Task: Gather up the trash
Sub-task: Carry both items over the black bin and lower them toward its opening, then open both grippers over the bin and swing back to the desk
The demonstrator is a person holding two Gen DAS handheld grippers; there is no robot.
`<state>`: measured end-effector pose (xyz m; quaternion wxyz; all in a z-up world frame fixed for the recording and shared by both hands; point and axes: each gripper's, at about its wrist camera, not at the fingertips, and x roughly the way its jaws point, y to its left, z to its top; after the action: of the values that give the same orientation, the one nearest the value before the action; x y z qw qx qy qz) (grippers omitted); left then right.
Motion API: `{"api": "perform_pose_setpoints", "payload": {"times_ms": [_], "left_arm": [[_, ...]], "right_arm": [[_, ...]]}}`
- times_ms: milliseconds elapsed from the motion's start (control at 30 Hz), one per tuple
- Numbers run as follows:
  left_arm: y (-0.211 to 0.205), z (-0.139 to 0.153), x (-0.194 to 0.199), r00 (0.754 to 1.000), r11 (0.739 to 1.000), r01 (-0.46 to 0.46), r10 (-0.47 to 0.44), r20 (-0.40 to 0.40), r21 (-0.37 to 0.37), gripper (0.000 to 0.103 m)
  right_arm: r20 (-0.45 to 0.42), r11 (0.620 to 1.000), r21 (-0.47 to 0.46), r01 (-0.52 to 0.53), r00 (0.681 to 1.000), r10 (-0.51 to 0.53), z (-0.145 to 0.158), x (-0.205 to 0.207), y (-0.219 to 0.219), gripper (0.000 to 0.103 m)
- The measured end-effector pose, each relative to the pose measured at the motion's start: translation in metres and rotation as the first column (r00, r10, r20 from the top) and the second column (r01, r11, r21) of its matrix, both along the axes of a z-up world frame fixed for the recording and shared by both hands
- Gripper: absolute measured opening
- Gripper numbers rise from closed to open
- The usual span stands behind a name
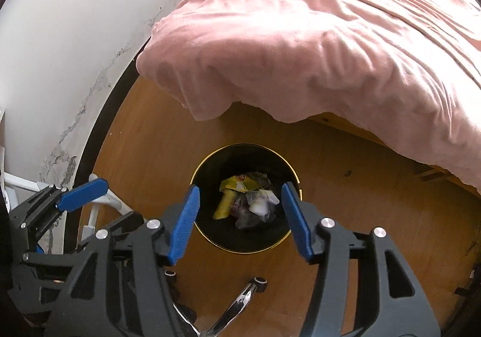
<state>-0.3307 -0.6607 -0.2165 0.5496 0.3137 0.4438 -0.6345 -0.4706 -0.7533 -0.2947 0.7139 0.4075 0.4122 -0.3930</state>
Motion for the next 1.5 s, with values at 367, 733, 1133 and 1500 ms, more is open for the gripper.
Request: {"api": "perform_pose_setpoints", "payload": {"times_ms": [367,733,1133,1500], "left_arm": [[0.052,0.065,0.029,0.995,0.993,-0.079,0.083,0.049,-0.087,0.09],[0.24,0.187,0.165,0.899,0.896,-0.368,0.411,0.15,-0.25,0.093],[0.528,0.195,0.326,0.369,0.408,-0.877,0.911,0.186,-0.256,0.093],[0.614,0.197,0.371,0.279,0.332,-0.906,0.935,0.221,-0.263,0.093]], "right_arm": [[0.021,0.99,-0.138,-0.02,1.0,0.023,0.061,0.017,0.021,0.068],[0.123,0.861,-0.32,-0.395,0.884,0.451,0.181,0.171,0.129,0.079],[0.12,0.437,-0.34,-0.833,0.422,0.898,0.221,0.388,0.356,0.079],[0.025,0.161,-0.342,-0.926,0.162,0.986,0.216,0.479,0.5,0.079]]}}
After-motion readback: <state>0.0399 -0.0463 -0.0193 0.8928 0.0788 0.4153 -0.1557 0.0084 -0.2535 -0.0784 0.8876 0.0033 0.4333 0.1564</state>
